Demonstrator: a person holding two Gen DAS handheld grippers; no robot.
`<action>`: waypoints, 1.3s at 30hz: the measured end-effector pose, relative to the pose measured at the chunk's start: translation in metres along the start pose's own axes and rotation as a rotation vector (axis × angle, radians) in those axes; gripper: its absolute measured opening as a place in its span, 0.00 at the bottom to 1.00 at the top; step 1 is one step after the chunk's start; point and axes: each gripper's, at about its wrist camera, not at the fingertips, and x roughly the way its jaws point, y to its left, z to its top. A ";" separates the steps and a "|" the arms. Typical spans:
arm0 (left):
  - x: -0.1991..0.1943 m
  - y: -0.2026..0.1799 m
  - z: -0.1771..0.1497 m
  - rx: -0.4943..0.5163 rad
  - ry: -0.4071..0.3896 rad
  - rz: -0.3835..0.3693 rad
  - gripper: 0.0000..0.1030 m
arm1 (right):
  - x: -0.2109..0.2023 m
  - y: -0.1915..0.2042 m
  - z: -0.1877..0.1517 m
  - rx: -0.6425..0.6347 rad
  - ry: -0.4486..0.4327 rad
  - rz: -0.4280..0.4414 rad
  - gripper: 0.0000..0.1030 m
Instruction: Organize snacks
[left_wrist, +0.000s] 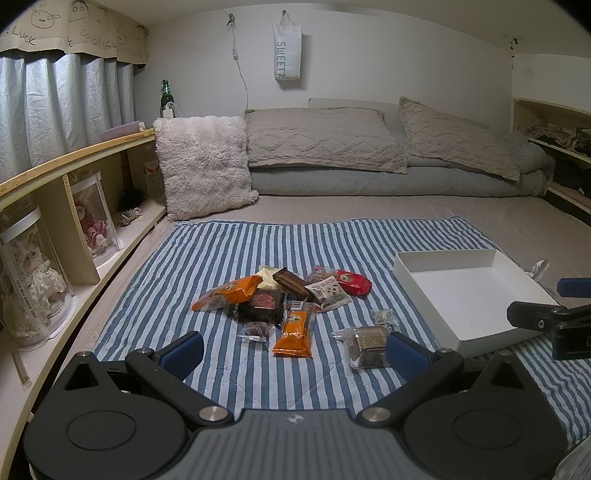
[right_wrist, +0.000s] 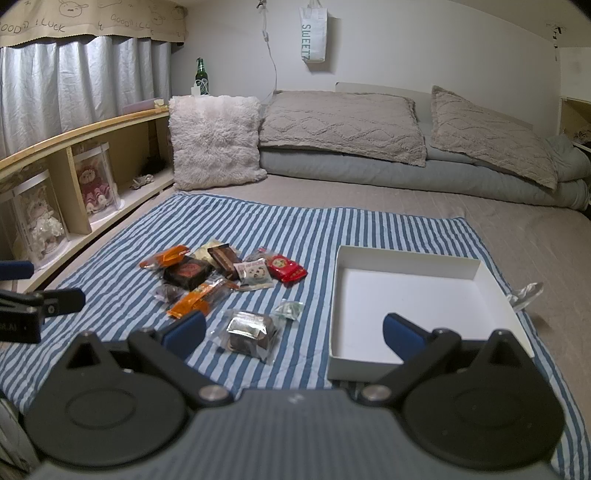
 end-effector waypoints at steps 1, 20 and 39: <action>0.000 0.000 0.000 0.000 0.000 0.000 1.00 | 0.000 0.000 0.000 0.000 0.000 0.000 1.00; 0.007 -0.004 0.004 0.002 0.022 0.019 1.00 | 0.006 0.000 0.000 0.006 0.016 -0.001 1.00; 0.047 -0.003 0.038 0.023 0.025 0.066 1.00 | 0.039 0.009 0.025 0.003 0.043 0.019 1.00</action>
